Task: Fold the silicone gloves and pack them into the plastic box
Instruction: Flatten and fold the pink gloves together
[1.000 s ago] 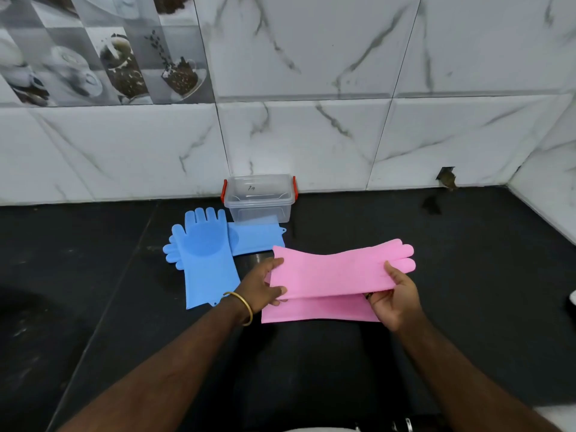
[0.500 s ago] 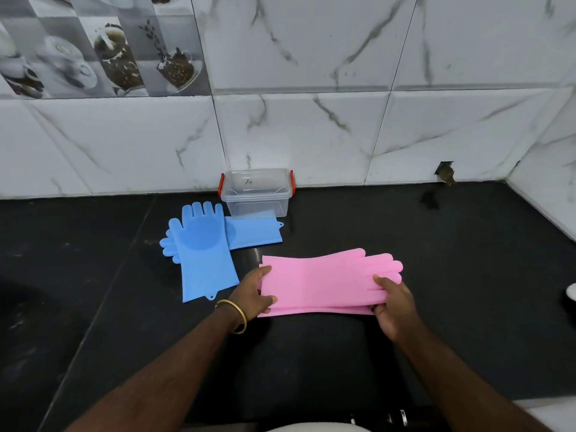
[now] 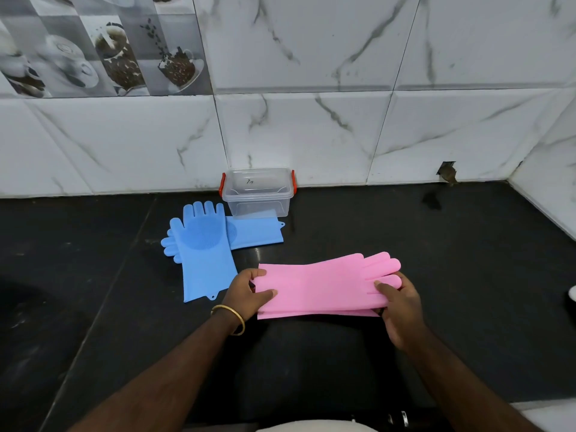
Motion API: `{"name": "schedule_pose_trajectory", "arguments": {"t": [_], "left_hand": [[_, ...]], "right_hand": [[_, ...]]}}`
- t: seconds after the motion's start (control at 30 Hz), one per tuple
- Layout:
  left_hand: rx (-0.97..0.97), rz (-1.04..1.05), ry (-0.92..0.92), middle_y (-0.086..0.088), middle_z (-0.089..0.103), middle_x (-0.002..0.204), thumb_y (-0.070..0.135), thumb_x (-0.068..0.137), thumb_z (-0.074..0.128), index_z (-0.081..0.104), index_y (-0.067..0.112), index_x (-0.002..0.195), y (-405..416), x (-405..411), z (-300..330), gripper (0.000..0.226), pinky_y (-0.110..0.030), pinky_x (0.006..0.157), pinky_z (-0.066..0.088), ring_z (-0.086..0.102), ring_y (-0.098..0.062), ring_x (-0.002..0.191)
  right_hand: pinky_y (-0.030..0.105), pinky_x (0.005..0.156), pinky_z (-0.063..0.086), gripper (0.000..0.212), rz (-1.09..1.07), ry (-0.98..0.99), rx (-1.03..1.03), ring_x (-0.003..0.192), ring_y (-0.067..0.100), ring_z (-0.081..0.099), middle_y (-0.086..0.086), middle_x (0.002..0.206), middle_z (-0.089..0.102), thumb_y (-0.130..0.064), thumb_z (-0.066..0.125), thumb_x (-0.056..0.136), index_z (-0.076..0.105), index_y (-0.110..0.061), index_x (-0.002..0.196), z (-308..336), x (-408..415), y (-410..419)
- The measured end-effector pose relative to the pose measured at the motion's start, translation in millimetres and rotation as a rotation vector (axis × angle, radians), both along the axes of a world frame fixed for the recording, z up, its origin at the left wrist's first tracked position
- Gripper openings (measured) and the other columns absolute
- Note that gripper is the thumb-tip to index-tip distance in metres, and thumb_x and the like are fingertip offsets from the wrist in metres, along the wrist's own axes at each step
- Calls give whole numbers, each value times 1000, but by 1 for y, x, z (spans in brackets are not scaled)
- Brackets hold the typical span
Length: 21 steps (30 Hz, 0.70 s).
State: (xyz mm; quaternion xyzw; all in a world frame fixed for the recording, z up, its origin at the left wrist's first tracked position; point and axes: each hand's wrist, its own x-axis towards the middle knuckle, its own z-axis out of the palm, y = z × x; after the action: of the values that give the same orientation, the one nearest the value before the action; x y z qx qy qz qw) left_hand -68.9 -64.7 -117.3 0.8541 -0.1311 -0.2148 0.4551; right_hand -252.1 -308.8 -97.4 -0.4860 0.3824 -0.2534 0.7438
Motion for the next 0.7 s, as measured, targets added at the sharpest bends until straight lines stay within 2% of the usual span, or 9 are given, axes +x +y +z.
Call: {"name": "schedule_pose_trajectory", "arguments": {"t": [0.1,0.23,0.3,0.4,0.5,0.57,0.7], "left_hand": [[101,-65,18,-1,50,124,25,76,81,51,24,127,1,1,0,60,-36,80,61,60,-22,103],[218,-142,-87,-1,48,135,34,69,85,51,26,127,3,3,-3,67,-27,90,49,49,-12,108],[272,-176,-98,0,45,137,40,64,87,47,26,130,2,3,-1,78,-29,94,50,48,-13,112],[348,-159,-95,-2,43,138,46,59,88,41,21,135,-4,4,4,93,-37,100,50,50,-20,121],[345,-78,-101,-6,53,133,43,68,83,44,17,133,-11,7,8,80,-40,99,52,56,-23,117],[371,-40,-75,-9,58,130,34,73,81,46,14,131,-16,10,9,70,-39,97,52,58,-25,115],[401,28,36,-11,63,124,24,75,81,57,9,124,-27,23,14,57,-33,90,48,59,-27,112]], "right_hand": [[46,79,60,35,8,97,-40,99,28,71,9,111,72,0,61,89,61,-13,122,-8,0,-2],[34,73,57,47,-28,196,-198,98,18,67,6,117,67,-1,70,84,55,-15,126,-14,-1,-5],[32,76,54,55,-50,204,-277,100,16,64,5,122,64,0,72,81,52,-16,130,-15,-1,-8],[36,91,50,66,-68,303,-422,114,22,58,8,133,58,1,74,77,47,-13,136,-18,2,-10],[46,108,42,74,-53,494,-650,127,30,51,13,139,54,-4,77,74,45,-9,141,-21,4,-9],[49,110,38,71,-39,633,-789,130,33,48,14,140,53,-11,78,75,48,-9,139,-23,4,-6],[54,113,31,70,-17,799,-830,140,36,36,14,151,41,-15,74,79,44,-13,142,-21,6,4]]}}
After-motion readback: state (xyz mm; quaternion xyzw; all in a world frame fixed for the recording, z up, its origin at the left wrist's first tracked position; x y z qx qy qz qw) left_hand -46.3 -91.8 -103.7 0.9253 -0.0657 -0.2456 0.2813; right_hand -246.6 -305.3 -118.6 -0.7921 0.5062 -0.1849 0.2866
